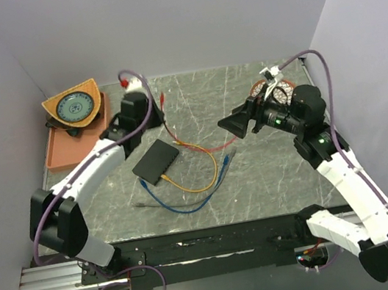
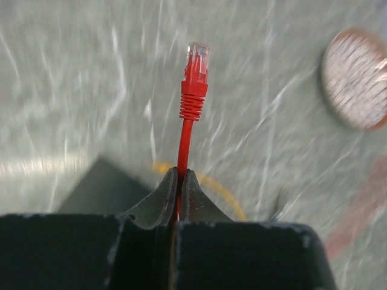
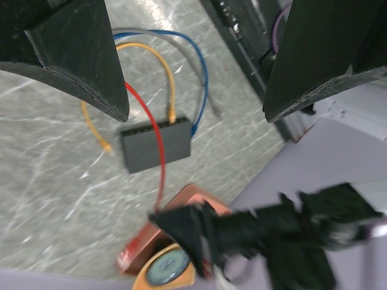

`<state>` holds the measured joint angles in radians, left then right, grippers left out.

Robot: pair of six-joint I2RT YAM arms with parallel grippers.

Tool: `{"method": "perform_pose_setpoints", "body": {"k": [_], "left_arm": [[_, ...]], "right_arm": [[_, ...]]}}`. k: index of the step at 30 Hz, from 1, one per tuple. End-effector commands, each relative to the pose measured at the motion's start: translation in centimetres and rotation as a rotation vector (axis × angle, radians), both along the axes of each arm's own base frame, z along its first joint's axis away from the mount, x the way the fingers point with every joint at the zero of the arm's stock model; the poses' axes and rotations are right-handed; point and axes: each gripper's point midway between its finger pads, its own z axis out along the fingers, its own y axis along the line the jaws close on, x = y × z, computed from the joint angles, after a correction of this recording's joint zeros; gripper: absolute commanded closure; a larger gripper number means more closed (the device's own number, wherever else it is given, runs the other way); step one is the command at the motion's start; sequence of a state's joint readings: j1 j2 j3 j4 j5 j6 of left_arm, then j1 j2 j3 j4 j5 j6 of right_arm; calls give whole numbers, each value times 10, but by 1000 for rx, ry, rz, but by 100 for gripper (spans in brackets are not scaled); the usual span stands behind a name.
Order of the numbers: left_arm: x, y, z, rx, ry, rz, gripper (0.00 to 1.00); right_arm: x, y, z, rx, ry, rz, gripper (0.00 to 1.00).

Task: Insert the plug into the switch port

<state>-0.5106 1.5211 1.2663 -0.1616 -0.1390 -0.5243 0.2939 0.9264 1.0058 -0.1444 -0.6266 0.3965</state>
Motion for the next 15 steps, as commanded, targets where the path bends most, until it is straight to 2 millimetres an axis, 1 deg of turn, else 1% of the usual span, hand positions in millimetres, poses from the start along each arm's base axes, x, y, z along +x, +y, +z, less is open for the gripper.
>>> {"method": "perform_pose_setpoints", "body": {"k": [1,2,3,4,5,6,7,8,9,11,12,14,15], "left_arm": [[-15,-25,-13,-166,27,-42,99],[-18,-26,-18,-172,38,-48,99],[-21,-31,-18,-186,31,-60,99],[-28,-32,-24,-195,43,-66,99],[-31,-34,-23,-208,40,-73,99],[-35,-38,-19,-225,27,-86,99],[-40,-38,-24,-234,38,-84,99],[-44,-41,-25,-242,40,-91,99],[-50,-46,-20,-256,30,-108,99],[-56,-49,-21,-271,30,-113,99],[-61,-54,-18,-276,23,-128,99],[-65,-57,-18,-278,27,-137,99],[-69,-60,-16,-280,23,-147,99]], "right_arm": [[7,17,-5,85,23,87,1],[10,18,-9,91,36,86,1],[17,19,-19,92,80,72,1],[21,21,-25,95,110,68,1],[25,24,-26,107,110,77,1],[31,28,-37,115,164,85,1],[34,31,-42,119,190,87,1],[37,36,-43,128,191,101,1],[42,43,-52,132,236,109,1],[48,50,-58,138,261,115,1],[54,56,-66,142,287,112,1],[60,65,-68,145,303,116,1],[68,70,-74,146,326,112,3]]}}
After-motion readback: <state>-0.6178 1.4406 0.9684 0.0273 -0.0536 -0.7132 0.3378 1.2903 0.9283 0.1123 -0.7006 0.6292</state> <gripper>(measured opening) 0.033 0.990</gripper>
